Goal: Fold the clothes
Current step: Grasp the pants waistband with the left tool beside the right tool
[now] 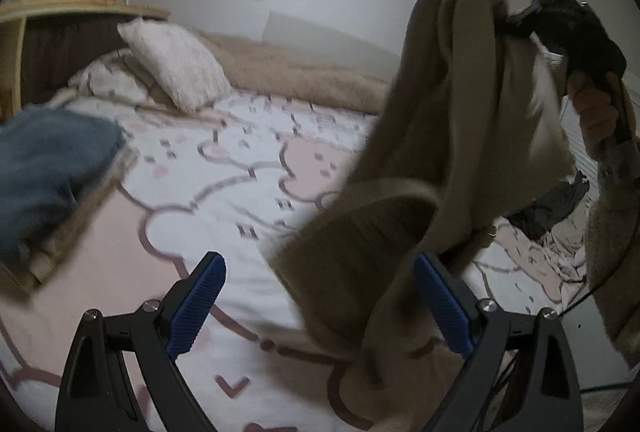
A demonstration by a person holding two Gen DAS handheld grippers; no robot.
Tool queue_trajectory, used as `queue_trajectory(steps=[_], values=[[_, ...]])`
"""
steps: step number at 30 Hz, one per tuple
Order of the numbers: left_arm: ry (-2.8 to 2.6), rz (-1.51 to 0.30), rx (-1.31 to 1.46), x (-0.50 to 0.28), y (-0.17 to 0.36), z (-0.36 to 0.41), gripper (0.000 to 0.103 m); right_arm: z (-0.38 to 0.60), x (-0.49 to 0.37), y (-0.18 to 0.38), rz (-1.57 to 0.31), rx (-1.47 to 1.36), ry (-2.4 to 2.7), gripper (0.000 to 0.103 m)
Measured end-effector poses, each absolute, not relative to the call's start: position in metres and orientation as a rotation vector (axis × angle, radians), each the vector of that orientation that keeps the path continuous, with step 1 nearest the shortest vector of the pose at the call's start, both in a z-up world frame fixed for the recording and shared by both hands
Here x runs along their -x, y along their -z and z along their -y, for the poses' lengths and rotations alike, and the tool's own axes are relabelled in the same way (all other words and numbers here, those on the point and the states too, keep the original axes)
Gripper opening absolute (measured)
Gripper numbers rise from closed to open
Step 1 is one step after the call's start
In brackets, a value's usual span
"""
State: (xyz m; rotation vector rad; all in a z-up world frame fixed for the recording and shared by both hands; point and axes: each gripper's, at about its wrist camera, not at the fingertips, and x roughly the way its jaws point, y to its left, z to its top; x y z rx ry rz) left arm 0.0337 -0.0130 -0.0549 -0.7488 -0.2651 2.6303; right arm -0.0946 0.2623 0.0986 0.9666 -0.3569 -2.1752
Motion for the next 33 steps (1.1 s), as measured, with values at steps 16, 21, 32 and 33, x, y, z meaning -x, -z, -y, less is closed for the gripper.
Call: queue_trajectory(steps=[16, 21, 32, 33], values=[[-2.569, 0.117, 0.774, -0.015, 0.051, 0.023, 0.096, -0.372, 0.029, 0.047, 0.738, -1.318, 2.277, 0.019], [-2.465, -0.051, 0.797, 0.02, 0.052, -0.002, 0.096, -0.405, 0.007, 0.11, 0.91, -1.441, 2.252, 0.018], [-2.065, -0.089, 1.079, 0.144, 0.075, -0.066, 0.094, -0.417, -0.016, 0.162, 0.947, -1.555, 2.238, 0.018], [-2.03, -0.11, 1.106, 0.152, 0.08, -0.075, 0.094, -0.418, -0.017, 0.165, 0.95, -1.559, 2.232, 0.018]])
